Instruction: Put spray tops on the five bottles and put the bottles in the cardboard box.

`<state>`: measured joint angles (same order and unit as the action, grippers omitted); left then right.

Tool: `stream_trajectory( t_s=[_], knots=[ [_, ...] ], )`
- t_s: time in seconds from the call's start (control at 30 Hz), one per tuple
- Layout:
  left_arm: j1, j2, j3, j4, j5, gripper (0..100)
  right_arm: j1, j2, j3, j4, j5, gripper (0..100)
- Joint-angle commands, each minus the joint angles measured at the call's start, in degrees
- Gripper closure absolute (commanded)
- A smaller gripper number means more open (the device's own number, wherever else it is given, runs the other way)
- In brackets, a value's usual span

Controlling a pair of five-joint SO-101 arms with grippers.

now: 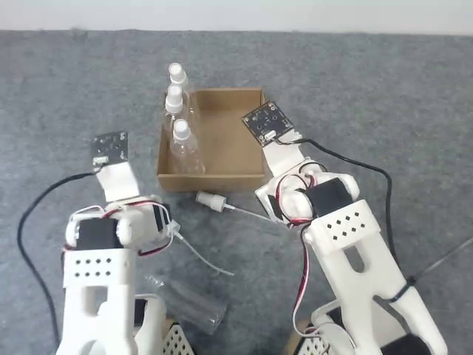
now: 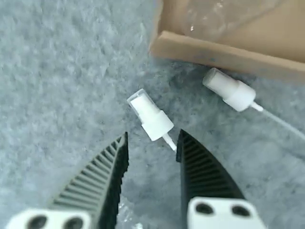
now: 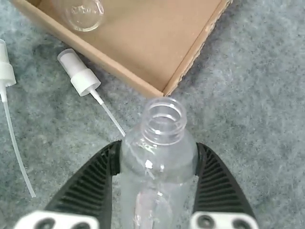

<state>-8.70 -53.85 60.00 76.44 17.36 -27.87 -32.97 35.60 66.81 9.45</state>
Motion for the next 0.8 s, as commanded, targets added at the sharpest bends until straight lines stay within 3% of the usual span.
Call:
stream_trajectory(
  t_s=[0.0,0.33,0.77],
  knots=[
    [0.1,0.5,0.9,-3.0,6.5,84,0.8,-2.6,-0.3,-0.9,-0.5,90.9],
    [-0.1,0.7,1.2,-4.1,11.6,85,0.8,-2.6,-0.2,-0.7,-0.4,90.9],
    [-2.4,6.3,-2.1,-2.9,11.6,85,0.8,-2.6,-0.2,-0.5,-0.4,90.9]
  ],
)
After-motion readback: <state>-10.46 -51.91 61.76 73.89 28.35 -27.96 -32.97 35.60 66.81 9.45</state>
